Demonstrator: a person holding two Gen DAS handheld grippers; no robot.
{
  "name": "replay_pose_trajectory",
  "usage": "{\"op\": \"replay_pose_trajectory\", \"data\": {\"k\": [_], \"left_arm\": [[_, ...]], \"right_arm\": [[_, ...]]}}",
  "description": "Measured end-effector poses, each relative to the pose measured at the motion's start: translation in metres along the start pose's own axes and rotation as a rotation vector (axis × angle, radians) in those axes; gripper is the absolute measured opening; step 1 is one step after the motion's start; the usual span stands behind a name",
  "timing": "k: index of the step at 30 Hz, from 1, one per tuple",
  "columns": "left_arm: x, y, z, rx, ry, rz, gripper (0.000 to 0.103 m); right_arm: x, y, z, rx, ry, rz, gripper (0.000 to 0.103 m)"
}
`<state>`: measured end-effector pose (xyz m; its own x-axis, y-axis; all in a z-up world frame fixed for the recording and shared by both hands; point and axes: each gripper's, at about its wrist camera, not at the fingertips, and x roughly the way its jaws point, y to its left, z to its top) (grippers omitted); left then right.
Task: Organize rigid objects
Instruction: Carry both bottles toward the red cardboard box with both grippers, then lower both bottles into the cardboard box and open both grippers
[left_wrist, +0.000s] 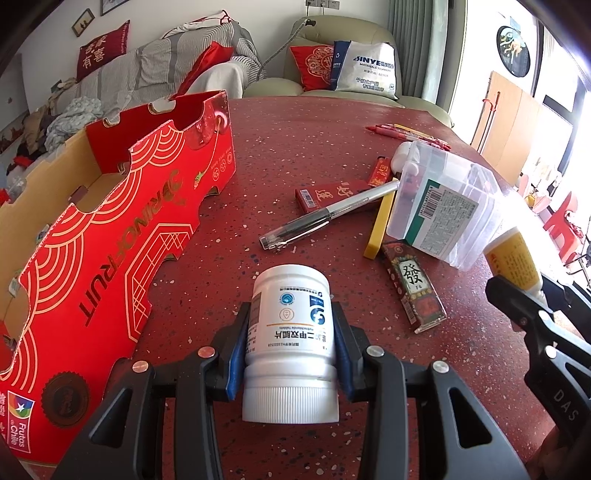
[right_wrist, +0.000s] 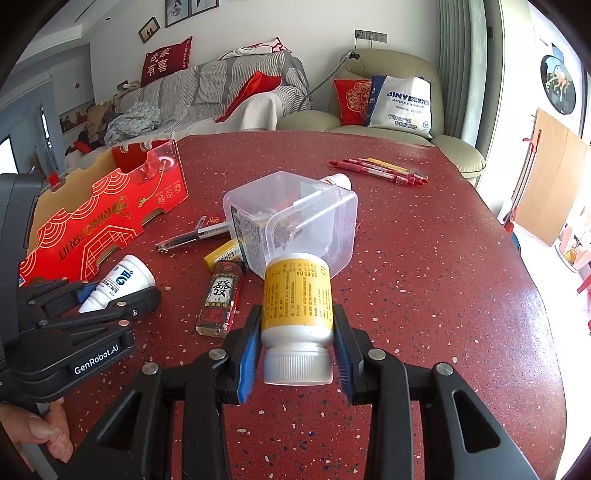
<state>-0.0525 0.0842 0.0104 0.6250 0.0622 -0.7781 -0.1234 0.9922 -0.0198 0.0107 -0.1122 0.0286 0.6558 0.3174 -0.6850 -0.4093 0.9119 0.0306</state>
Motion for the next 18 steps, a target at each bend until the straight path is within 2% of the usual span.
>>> {"op": "replay_pose_trajectory", "data": {"k": [6,9,12,18], "left_arm": [[-0.021,0.001,-0.001,0.003,-0.046,-0.017,0.043],[-0.049,0.004,0.008,0.006,-0.116,-0.028,0.043],[-0.078,0.011,0.02,0.027,-0.188,-0.003,0.043],[-0.102,0.076,0.041,-0.097,-0.204,0.066,0.043]], "right_arm": [[-0.015,0.005,0.003,-0.005,-0.041,0.027,0.037],[-0.031,0.015,0.012,-0.004,-0.079,0.053,0.037],[-0.047,0.033,0.029,-0.026,-0.119,0.091,0.037],[-0.052,0.08,0.07,-0.072,-0.132,0.197,0.037]]}}
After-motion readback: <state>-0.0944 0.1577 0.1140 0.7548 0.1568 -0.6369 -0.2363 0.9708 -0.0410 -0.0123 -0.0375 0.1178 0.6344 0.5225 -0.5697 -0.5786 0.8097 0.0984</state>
